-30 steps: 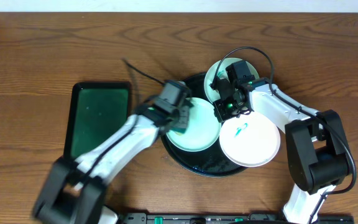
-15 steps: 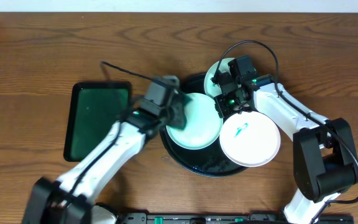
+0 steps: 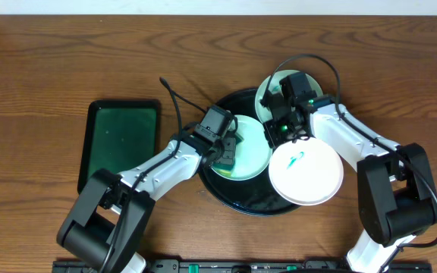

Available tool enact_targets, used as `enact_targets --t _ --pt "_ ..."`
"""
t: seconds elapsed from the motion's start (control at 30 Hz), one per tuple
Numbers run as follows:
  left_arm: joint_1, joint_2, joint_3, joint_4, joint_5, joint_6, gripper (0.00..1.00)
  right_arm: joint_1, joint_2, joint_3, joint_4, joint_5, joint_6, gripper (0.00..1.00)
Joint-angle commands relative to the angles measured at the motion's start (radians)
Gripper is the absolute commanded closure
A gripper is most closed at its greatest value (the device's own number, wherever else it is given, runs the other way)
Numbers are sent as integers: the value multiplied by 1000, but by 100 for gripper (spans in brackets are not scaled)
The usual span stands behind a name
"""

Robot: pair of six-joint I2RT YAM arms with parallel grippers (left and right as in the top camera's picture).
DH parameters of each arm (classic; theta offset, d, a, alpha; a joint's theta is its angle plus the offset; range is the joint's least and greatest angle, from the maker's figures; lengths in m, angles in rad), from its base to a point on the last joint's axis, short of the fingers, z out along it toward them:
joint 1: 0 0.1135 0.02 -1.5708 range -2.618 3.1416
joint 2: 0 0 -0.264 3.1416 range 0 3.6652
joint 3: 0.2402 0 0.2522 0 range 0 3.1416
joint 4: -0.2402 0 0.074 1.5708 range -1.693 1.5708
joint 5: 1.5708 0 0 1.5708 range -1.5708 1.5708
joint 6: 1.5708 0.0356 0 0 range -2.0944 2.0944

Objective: Clean dirty plates on tray and stack at the side
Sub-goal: 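Scrub the mint plate with the sponge while the right gripper holds it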

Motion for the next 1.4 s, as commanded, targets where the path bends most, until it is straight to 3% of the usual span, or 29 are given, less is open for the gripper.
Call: enact_targets --t 0.0,0.3,0.33,0.4,0.43,0.53,0.7,0.97,1.37 --pt "17 70 -18 -13 -279 -25 93 -2 -16 -40 12 -23 3 99" --pt "17 8 -18 -17 -344 -37 93 19 -16 -69 29 -22 32 98" --pt "17 -6 -18 -18 -344 -37 93 21 -16 -69 27 -22 36 94" --pt "17 -33 -18 -18 -340 -37 93 25 -16 -71 27 -16 42 72" --pt "17 -41 -18 -18 -333 -37 93 27 -16 -72 26 -3 55 66" --pt "17 -52 -18 -18 -302 -37 93 30 -16 -71 14 65 93 64" --pt "16 -51 -18 -17 -225 -37 93 29 -40 -22 -37 68 93 51" --pt "15 -20 -18 -21 -222 -75 93 29 -56 109 -233 221 187 50" --pt "15 -21 -18 -13 -223 -75 92 30 -43 -5 -95 90 236 55"
